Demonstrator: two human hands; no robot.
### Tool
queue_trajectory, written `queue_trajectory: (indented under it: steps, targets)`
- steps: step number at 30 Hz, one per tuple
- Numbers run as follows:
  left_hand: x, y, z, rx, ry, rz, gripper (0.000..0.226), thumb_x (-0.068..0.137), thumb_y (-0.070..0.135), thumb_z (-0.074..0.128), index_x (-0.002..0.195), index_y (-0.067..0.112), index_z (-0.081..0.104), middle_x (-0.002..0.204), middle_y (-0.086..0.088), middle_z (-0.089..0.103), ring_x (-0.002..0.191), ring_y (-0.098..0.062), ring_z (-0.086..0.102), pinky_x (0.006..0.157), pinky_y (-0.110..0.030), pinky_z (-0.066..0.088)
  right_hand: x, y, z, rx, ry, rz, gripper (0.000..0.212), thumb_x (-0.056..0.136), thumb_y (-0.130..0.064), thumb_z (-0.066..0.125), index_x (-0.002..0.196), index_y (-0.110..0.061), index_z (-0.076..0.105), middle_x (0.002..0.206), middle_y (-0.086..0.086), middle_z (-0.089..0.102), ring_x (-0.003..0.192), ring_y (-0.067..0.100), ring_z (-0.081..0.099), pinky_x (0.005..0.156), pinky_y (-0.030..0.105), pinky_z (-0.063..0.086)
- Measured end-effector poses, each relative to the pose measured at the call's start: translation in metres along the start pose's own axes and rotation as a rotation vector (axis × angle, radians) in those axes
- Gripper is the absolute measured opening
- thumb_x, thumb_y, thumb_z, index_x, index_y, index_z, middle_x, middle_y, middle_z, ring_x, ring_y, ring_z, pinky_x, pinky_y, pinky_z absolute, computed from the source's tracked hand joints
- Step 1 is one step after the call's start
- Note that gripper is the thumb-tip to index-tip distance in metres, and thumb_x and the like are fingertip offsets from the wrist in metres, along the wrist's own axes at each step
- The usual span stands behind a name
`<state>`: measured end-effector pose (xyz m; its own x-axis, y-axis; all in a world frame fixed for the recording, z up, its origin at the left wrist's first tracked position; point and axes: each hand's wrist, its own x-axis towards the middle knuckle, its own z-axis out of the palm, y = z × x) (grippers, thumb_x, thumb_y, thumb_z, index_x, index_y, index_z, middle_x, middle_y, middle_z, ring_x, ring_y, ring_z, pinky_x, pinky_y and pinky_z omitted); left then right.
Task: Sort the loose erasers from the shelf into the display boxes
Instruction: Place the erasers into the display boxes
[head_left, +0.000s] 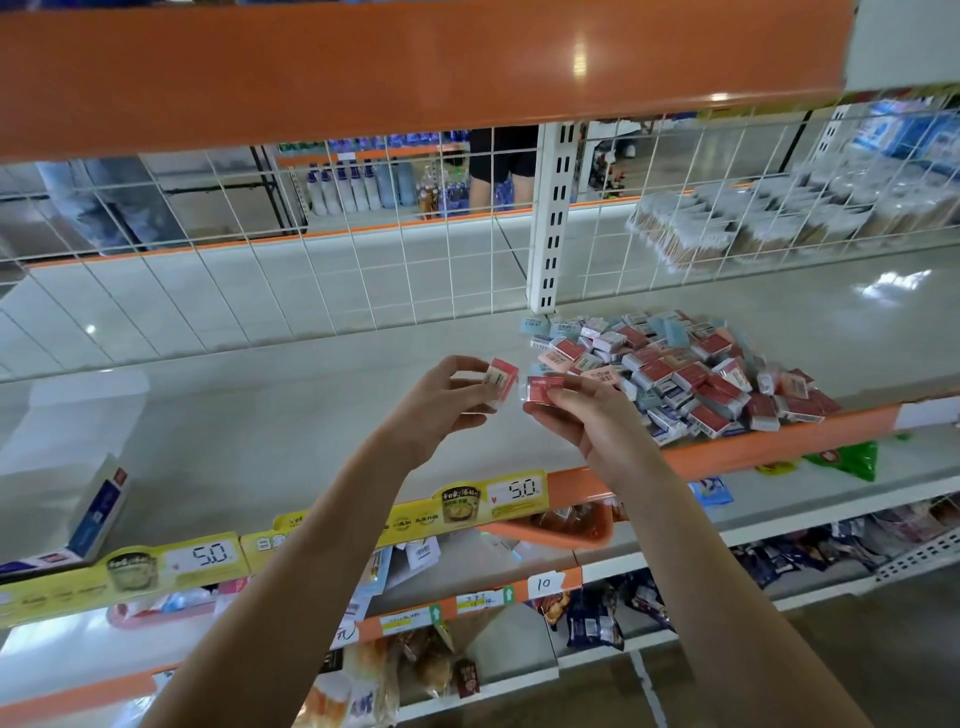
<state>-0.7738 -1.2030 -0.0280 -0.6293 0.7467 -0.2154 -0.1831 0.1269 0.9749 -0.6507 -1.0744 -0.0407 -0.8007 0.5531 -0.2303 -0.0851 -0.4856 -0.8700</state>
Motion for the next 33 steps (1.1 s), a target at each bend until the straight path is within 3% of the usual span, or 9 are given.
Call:
queue_trajectory:
  steps: [6, 12, 17, 24, 29, 33]
  targets:
    - [-0.004, 0.001, -0.005, -0.013, -0.002, 0.034, 0.025, 0.089, 0.009, 0.060, 0.112, 0.017, 0.056, 0.094, -0.001, 0.063, 0.078, -0.012, 0.060, 0.064, -0.019, 0.049, -0.004, 0.002, 0.005, 0.027, 0.024, -0.045, 0.023, 0.090, 0.004, 0.053, 0.108, -0.009, 0.062, 0.090, 0.012, 0.072, 0.089, 0.026, 0.070, 0.078, 0.027, 0.058]
    - [-0.003, -0.003, -0.006, 0.045, 0.032, 0.045, 0.042, 0.084, 0.003, 0.066, 0.122, 0.014, 0.051, 0.104, -0.004, 0.062, 0.083, -0.009, 0.059, 0.064, -0.015, 0.050, -0.004, 0.007, 0.008, 0.002, -0.010, -0.067, 0.028, 0.085, 0.008, 0.057, 0.111, -0.002, 0.059, 0.096, 0.017, 0.070, 0.090, 0.026, 0.070, 0.079, 0.025, 0.057]
    - [-0.002, -0.006, -0.009, 0.104, 0.049, 0.083, 0.038, 0.085, 0.000, 0.063, 0.119, 0.013, 0.053, 0.108, -0.006, 0.060, 0.086, -0.009, 0.058, 0.065, -0.013, 0.051, -0.006, 0.009, 0.007, -0.123, -0.051, -0.080, 0.034, 0.082, 0.012, 0.059, 0.113, -0.001, 0.060, 0.105, 0.019, 0.067, 0.096, 0.025, 0.069, 0.082, 0.025, 0.055]
    - [-0.004, -0.005, -0.017, 0.204, 0.060, 0.178, 0.038, 0.085, -0.006, 0.060, 0.114, 0.019, 0.059, 0.099, 0.006, 0.061, 0.084, -0.012, 0.060, 0.069, -0.015, 0.054, -0.009, 0.005, 0.005, -0.110, -0.010, -0.024, 0.010, 0.088, -0.008, 0.061, 0.097, -0.005, 0.064, 0.089, 0.013, 0.065, 0.081, 0.022, 0.070, 0.072, 0.023, 0.057]
    - [-0.007, -0.006, -0.020, 0.315, 0.046, 0.220, 0.039, 0.085, -0.004, 0.060, 0.121, 0.010, 0.059, 0.105, -0.001, 0.063, 0.082, -0.012, 0.061, 0.069, -0.015, 0.052, -0.009, 0.003, 0.003, -0.219, 0.020, 0.007, 0.021, 0.090, -0.025, 0.060, 0.088, -0.005, 0.063, 0.082, 0.012, 0.067, 0.077, 0.024, 0.070, 0.070, 0.026, 0.058]
    - [-0.008, -0.008, -0.021, 0.390, 0.060, 0.251, 0.039, 0.085, -0.004, 0.061, 0.119, 0.014, 0.058, 0.101, -0.001, 0.062, 0.074, -0.008, 0.059, 0.066, -0.015, 0.048, -0.008, 0.003, 0.001, -0.275, 0.038, 0.003, 0.024, 0.090, -0.027, 0.060, 0.086, -0.004, 0.066, 0.078, 0.010, 0.067, 0.070, 0.020, 0.068, 0.068, 0.026, 0.058]
